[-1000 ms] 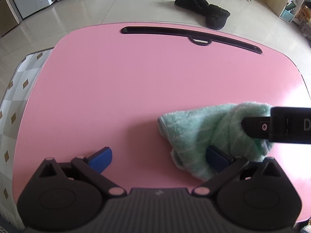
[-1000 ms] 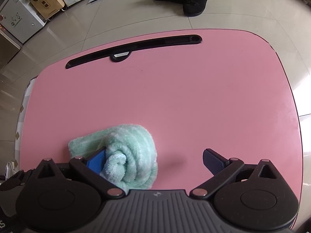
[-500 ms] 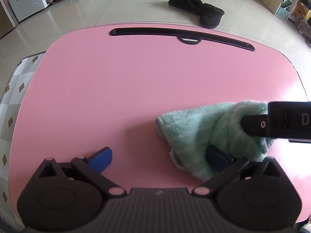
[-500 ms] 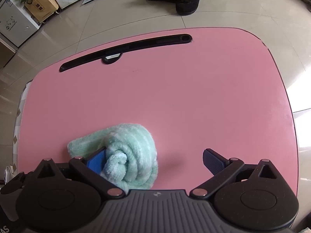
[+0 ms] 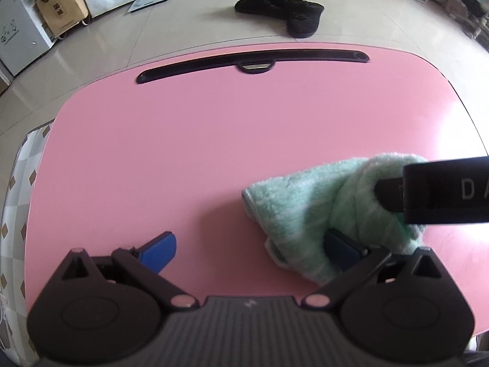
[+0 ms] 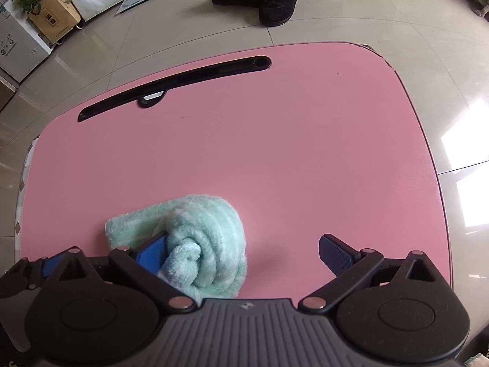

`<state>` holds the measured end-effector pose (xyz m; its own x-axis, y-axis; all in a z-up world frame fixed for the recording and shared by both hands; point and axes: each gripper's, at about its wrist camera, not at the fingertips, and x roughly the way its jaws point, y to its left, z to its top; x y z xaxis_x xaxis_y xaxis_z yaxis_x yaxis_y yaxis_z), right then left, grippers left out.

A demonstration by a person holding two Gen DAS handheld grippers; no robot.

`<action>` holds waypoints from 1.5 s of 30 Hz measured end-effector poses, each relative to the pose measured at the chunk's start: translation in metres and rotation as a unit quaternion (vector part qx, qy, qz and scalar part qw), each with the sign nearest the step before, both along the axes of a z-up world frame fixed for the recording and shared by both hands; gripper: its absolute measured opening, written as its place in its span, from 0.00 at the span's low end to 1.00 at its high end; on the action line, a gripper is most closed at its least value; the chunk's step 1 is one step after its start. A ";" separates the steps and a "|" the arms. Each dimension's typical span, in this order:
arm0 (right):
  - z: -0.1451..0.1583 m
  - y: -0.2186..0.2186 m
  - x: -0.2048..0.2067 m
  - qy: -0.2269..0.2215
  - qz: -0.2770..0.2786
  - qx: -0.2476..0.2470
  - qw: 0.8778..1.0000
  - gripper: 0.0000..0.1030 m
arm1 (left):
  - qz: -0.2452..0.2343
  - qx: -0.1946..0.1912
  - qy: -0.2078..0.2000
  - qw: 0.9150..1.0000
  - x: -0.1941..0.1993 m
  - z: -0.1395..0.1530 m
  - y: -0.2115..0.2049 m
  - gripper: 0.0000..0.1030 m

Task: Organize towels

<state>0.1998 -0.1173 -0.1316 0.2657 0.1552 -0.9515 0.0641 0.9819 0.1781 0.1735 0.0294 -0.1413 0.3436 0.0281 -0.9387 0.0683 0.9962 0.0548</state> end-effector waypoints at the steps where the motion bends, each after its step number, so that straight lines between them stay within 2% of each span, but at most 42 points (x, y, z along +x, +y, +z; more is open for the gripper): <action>1: 0.000 -0.001 -0.001 0.000 0.000 0.000 1.000 0.98 | 0.000 -0.003 0.003 1.000 0.001 0.000 0.000 1.00; 11: 0.002 -0.011 -0.003 0.000 -0.005 -0.011 1.000 0.98 | -0.020 -0.020 0.021 0.999 0.008 -0.002 -0.011 1.00; 17: 0.002 -0.024 -0.002 0.001 -0.020 -0.016 1.000 0.98 | -0.036 -0.009 0.020 0.999 0.012 -0.001 -0.030 1.00; 36: 0.003 -0.073 0.004 0.008 -0.094 -0.019 0.995 0.98 | -0.058 -0.022 0.029 0.998 0.031 -0.004 -0.077 1.00; 45: 0.007 -0.094 0.006 0.008 -0.133 -0.021 0.991 0.98 | -0.058 -0.012 0.019 0.998 0.037 -0.001 -0.105 1.00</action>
